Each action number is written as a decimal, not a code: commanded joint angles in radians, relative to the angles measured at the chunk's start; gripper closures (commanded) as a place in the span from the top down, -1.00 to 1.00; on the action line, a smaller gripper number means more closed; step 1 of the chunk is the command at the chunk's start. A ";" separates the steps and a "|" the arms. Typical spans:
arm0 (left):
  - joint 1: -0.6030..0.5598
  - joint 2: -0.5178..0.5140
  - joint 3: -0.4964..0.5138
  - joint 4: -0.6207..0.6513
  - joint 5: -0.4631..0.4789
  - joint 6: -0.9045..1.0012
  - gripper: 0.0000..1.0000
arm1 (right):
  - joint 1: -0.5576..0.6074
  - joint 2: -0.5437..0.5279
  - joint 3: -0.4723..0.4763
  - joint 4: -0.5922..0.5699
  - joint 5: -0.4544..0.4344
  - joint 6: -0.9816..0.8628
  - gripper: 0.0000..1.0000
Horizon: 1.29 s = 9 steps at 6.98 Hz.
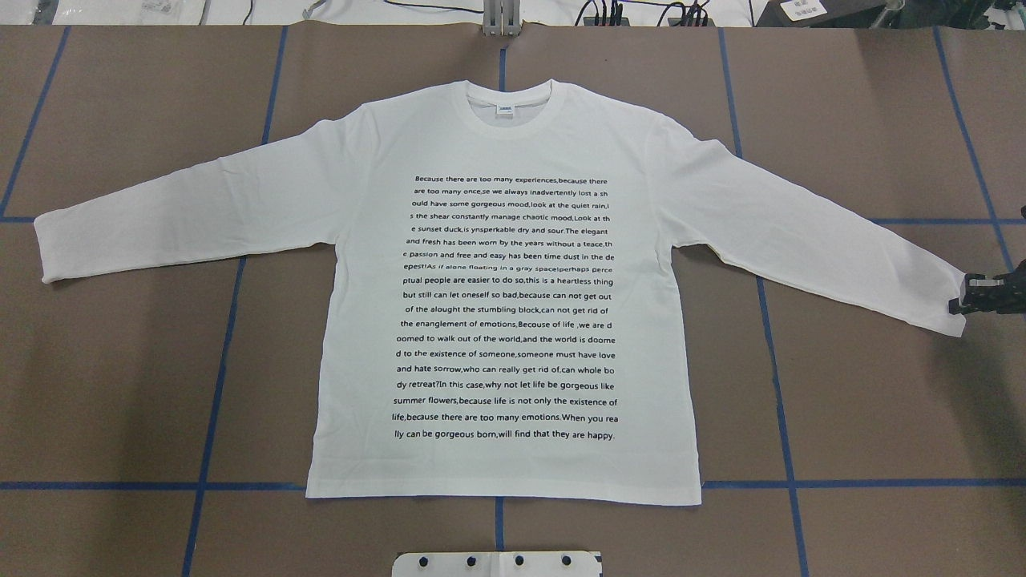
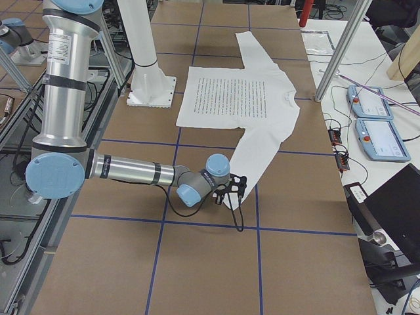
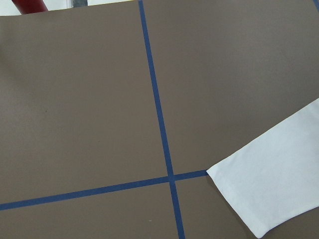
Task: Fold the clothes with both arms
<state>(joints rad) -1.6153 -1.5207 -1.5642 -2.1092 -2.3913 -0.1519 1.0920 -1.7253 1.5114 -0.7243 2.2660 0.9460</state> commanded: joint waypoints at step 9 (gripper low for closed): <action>0.000 -0.010 -0.014 -0.055 -0.086 -0.083 1.00 | -0.130 0.729 0.050 -0.398 -0.043 0.640 -1.00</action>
<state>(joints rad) -1.6160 -1.5282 -1.5801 -2.1233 -2.4535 -0.2186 0.9981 -1.1084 1.5673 -1.0371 2.2604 1.5360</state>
